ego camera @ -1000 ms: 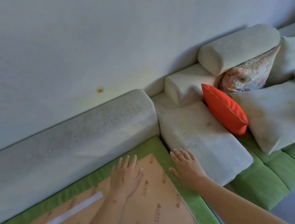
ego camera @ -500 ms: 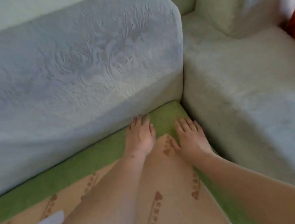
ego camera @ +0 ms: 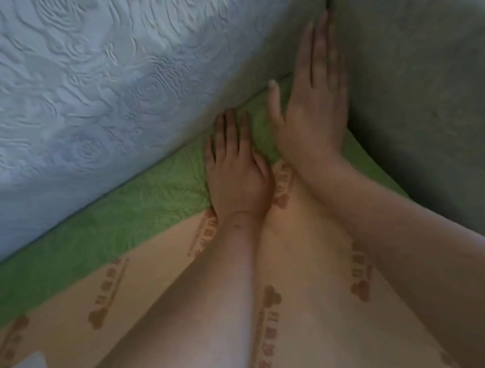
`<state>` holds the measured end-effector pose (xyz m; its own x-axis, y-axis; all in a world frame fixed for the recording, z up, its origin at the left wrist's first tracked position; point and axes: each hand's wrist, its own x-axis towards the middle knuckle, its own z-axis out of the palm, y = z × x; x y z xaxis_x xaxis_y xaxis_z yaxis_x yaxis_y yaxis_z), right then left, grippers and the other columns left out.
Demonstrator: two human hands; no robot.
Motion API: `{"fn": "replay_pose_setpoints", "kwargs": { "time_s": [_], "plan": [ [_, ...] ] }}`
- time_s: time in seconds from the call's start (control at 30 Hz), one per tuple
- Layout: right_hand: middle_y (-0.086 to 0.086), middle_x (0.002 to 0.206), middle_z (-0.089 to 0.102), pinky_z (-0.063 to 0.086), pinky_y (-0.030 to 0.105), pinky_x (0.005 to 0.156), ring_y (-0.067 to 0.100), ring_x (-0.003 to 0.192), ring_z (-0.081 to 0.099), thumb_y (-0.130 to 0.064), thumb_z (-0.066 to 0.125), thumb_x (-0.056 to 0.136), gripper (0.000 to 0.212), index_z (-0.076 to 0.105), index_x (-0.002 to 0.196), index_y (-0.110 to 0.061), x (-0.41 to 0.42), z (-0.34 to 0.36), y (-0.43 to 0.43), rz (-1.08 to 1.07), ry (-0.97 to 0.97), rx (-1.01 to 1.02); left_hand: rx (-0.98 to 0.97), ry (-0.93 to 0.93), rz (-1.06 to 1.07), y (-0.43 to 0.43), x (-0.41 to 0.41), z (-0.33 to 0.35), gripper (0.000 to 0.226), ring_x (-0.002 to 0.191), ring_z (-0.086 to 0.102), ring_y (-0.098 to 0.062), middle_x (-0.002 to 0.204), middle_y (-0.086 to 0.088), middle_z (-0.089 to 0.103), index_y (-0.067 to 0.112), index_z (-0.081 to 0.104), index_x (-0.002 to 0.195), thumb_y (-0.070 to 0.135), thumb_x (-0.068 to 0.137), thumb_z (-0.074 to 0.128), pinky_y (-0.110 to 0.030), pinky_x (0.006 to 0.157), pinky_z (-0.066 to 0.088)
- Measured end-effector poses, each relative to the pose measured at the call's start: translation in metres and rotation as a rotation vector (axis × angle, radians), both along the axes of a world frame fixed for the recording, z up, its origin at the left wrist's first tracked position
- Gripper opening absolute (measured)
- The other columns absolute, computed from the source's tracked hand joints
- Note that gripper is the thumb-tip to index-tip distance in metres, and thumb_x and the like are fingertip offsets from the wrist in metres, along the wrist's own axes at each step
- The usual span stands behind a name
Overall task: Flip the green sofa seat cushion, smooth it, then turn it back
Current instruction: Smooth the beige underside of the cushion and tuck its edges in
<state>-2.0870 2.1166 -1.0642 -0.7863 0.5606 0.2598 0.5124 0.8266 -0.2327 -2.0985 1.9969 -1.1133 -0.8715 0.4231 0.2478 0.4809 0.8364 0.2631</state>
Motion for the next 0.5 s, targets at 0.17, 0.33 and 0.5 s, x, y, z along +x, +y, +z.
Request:
{"fn": "replay_pose_setpoints", "kwargs": {
  "time_s": [0.17,0.33,0.5],
  "plan": [
    [0.018,0.165,0.007,0.008,0.043,0.124,0.028,0.153,0.008,-0.044,0.036,0.098,0.079,0.008,0.156,0.001,-0.017,-0.003,0.012,-0.041,-0.123,-0.133,0.033,0.023,-0.007,0.003,0.0,0.001,0.063,0.147,0.031,-0.022,0.157,-0.01,0.038,0.006,0.041,0.149,0.023,0.089,0.032,-0.043,0.122,0.021],
    [0.018,0.164,0.012,0.01,0.042,0.124,0.029,0.152,0.013,-0.047,0.033,0.097,0.079,0.014,0.156,0.0,0.015,-0.014,-0.002,0.004,-0.171,-0.125,0.031,0.026,0.017,0.004,-0.002,0.001,0.06,0.148,0.031,-0.021,0.157,-0.009,0.038,0.008,0.042,0.148,0.024,0.091,0.032,-0.04,0.122,0.018],
    [0.014,0.165,0.014,0.011,0.039,0.124,0.027,0.152,0.014,-0.042,0.03,0.099,0.071,0.017,0.156,-0.001,0.024,0.008,0.009,-0.054,0.008,-0.052,0.051,0.045,0.003,0.004,-0.002,0.0,0.061,0.147,0.033,-0.022,0.156,-0.01,0.039,0.007,0.044,0.148,0.023,0.09,0.033,-0.041,0.121,0.021]
  ]
}}
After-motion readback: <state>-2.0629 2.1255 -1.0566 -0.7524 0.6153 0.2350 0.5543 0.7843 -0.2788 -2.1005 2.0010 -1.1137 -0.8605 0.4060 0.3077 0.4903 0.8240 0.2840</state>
